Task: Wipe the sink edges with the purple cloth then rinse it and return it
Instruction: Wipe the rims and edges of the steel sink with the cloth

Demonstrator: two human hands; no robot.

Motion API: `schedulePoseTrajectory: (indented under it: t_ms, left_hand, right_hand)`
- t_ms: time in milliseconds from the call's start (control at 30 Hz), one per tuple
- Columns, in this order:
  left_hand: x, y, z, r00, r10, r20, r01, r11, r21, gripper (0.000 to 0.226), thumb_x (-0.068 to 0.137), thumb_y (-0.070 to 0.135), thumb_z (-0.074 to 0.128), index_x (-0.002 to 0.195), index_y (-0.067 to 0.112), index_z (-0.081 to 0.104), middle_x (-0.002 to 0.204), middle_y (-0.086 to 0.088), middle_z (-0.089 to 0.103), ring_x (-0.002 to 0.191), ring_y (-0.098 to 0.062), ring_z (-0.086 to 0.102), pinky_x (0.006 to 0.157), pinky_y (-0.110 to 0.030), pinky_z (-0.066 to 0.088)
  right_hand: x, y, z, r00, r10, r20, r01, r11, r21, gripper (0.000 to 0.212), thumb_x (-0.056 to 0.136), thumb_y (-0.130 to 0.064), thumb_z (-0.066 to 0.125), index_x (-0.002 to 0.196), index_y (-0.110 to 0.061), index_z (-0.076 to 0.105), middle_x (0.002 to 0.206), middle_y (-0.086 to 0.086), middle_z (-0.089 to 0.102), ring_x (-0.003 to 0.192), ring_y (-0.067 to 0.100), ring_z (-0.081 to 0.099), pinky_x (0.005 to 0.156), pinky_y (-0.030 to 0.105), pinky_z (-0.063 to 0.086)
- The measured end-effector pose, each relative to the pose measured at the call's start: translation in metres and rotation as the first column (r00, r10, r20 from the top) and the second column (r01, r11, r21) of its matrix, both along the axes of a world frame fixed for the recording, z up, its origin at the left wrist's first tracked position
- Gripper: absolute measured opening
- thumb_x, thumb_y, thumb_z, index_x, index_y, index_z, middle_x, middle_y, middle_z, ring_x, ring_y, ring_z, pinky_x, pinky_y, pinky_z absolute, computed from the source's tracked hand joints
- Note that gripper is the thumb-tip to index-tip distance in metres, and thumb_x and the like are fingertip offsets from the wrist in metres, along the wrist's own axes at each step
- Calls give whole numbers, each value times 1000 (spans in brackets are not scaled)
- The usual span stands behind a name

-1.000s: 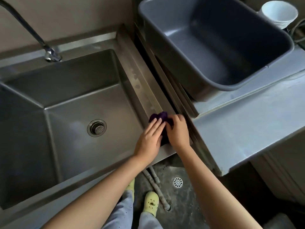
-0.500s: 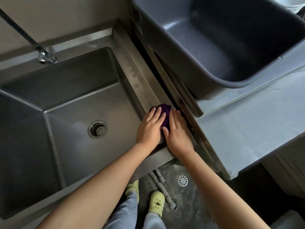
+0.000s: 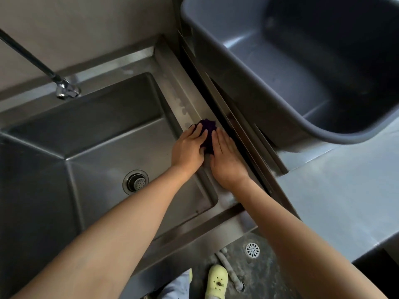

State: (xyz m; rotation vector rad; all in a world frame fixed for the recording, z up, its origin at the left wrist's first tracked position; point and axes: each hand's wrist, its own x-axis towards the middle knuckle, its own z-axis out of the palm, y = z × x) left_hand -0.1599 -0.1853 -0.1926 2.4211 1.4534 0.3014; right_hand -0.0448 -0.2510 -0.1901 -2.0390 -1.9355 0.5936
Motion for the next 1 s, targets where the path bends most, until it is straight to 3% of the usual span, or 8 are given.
schedulePoseTrajectory:
  t_ms: [267, 1000]
  left_hand:
    - [-9, 52, -1, 1000, 5, 13, -5, 999, -32, 51, 92, 15, 54, 141, 20, 41, 153, -2, 31, 143, -22, 25, 117, -31, 21]
    - [-34, 208, 14, 996, 13, -86, -12, 1000, 19, 50, 89, 16, 53, 139, 19, 45, 150, -2, 39, 135, -21, 37, 103, -32, 37]
  right_hand:
    - [-5, 51, -5, 998, 21, 62, -20, 1000, -6, 67, 98, -36, 29, 148, -9, -7, 159, 8, -8, 145, 17, -12, 118, 32, -7]
    - [-36, 214, -8, 989, -18, 144, 20, 1000, -15, 79, 93, -40, 42, 148, -15, -9, 159, 10, -3, 146, 22, -9, 116, 34, -6]
